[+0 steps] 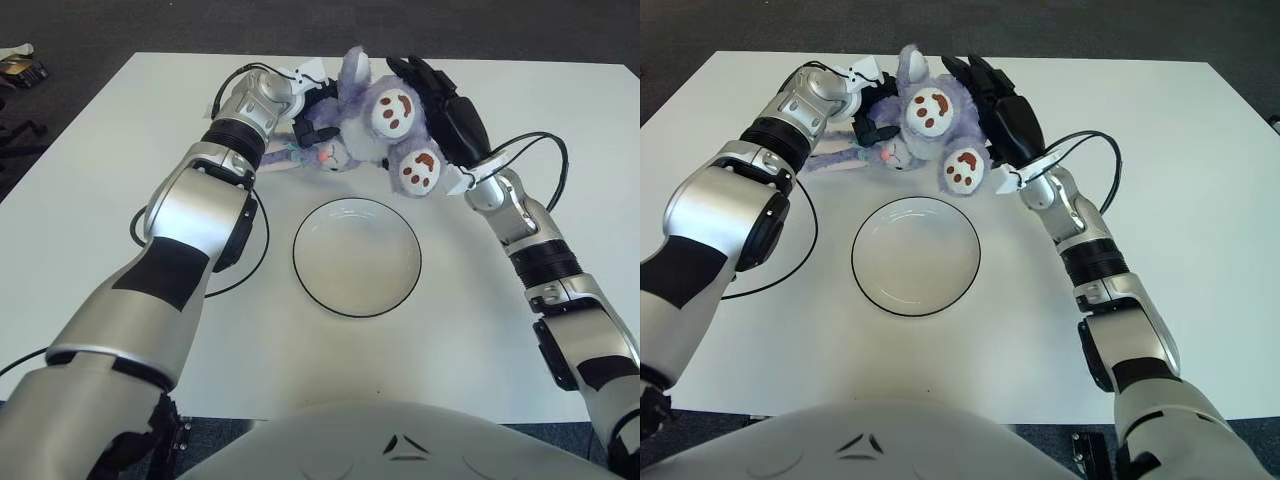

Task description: Put the doll into the plate.

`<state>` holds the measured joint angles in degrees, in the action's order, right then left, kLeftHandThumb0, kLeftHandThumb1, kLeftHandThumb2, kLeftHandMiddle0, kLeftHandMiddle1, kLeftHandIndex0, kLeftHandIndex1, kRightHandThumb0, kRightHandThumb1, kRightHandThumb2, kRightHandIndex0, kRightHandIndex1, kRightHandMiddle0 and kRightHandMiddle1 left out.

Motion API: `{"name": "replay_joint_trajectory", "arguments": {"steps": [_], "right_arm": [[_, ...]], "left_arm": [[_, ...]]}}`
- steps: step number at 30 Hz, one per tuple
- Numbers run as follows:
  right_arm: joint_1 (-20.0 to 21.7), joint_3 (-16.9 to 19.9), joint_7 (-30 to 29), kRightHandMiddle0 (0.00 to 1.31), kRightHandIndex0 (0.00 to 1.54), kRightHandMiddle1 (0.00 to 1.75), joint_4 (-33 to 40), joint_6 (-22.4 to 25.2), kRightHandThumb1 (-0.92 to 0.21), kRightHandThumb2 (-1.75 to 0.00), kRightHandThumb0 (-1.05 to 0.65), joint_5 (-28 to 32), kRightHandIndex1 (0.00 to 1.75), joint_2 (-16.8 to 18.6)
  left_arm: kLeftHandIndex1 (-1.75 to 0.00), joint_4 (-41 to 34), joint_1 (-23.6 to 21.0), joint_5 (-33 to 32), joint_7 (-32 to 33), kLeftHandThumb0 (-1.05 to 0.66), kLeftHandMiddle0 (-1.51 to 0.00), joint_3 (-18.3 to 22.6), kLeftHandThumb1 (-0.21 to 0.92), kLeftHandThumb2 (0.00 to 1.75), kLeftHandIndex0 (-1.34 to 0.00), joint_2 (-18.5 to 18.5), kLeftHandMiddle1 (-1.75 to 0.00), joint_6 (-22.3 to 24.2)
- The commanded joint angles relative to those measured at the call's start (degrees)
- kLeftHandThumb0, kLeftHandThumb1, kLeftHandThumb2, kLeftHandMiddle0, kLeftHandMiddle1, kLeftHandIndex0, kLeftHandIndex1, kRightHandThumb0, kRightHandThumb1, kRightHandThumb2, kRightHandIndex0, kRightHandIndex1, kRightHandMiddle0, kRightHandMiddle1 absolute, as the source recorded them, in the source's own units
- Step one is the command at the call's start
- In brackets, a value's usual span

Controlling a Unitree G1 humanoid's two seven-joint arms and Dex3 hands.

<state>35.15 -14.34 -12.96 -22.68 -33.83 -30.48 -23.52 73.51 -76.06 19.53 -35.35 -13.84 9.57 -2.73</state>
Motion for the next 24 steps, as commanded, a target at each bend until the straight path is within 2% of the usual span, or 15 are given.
{"name": "replay_joint_trajectory", "arguments": {"steps": [1,6,8,9,10,13,15,17,19,21,23,24], "right_arm": [[0.0,0.4,0.9,0.00,0.25,0.58,0.7,0.1,-0.35,-0.82,-0.68,0.4,0.07,1.0],[-0.6,1.5,0.7,0.00,0.33,0.72,1.7,2.0,-0.32,-0.86,-0.64,0.9,0.15,2.5],[-0.7,1.9,0.9,0.00,0.27,0.80,1.7,2.5,-0.30,-0.89,-0.62,1.7,0.38,3.1],[-0.7,2.1,1.1,0.00,0.26,0.82,1.7,2.8,-0.30,-0.89,-0.62,2.1,0.43,3.4],[-0.7,2.3,1.3,0.00,0.24,0.87,1.8,3.0,-0.29,-0.91,-0.61,2.3,0.53,3.7],[-1.0,2.8,2.4,0.00,0.22,0.96,2.9,5.6,-0.27,-0.95,-0.57,2.7,0.69,4.3],[-1.3,3.1,3.2,0.00,0.22,1.02,3.6,7.0,-0.25,-0.97,-0.55,3.4,0.76,4.8],[-1.5,3.4,3.8,0.00,0.23,1.06,4.1,8.0,-0.24,-0.98,-0.54,4.1,0.81,5.3],[-1.6,3.7,4.3,0.00,0.24,1.15,4.4,8.5,-0.23,-1.01,-0.52,4.7,0.89,5.7],[-1.6,3.9,4.4,0.00,0.25,1.21,4.6,8.9,-0.22,-1.03,-0.51,4.9,0.93,6.1],[-1.6,4.0,3.9,0.01,0.26,1.31,4.9,9.4,-0.21,-1.05,-0.49,4.5,1.04,6.5],[-1.5,4.0,3.7,0.03,0.28,1.38,5.1,9.6,-0.20,-1.07,-0.46,4.2,1.17,6.7]], "left_arm": [[-1.74,-0.4,0.1,0.0,0.7,0.00,-0.88,-0.2,-0.05,1.74,-0.66,-0.4,-1.75,-0.8],[-1.75,-0.3,0.2,-0.2,0.5,0.00,-0.89,0.0,-0.05,1.74,-0.66,-0.5,-1.75,-0.2],[-1.75,-0.2,0.1,-0.3,0.0,0.00,-0.89,0.0,-0.06,1.74,-0.66,-0.6,-1.75,0.1],[-1.75,-0.1,0.0,-0.3,-0.4,0.00,-0.89,0.1,-0.06,1.74,-0.66,-0.6,-1.75,0.4],[-1.75,-0.1,-0.1,-0.4,-0.6,0.00,-0.87,0.1,-0.02,1.70,-0.63,-0.6,-1.73,0.6],[-1.75,0.1,-0.3,-0.5,-1.7,0.00,-0.83,0.2,0.04,1.63,-0.59,-0.6,-1.71,1.3],[-1.74,0.1,-0.3,-0.6,-1.9,0.00,-0.86,0.2,0.00,1.67,-0.60,-0.6,-1.73,1.5],[-1.75,0.2,-0.3,-0.7,-2.2,0.00,-0.75,0.3,0.07,1.60,-0.61,-0.6,-1.74,1.3],[-1.73,0.4,-0.2,-0.8,-2.6,0.00,-0.84,0.5,-0.01,1.68,-0.64,-0.5,-1.74,1.1],[-1.72,0.4,-0.1,-0.8,-2.7,0.00,-0.87,0.5,-0.04,1.71,-0.66,-0.5,-1.74,0.8],[-1.71,0.5,0.0,-0.8,-2.5,0.00,-0.89,0.6,-0.05,1.73,-0.68,-0.5,-1.75,0.5],[-1.72,0.5,0.1,-0.8,-2.3,0.00,-0.89,0.6,-0.06,1.74,-0.68,-0.6,-1.75,0.4]]}}
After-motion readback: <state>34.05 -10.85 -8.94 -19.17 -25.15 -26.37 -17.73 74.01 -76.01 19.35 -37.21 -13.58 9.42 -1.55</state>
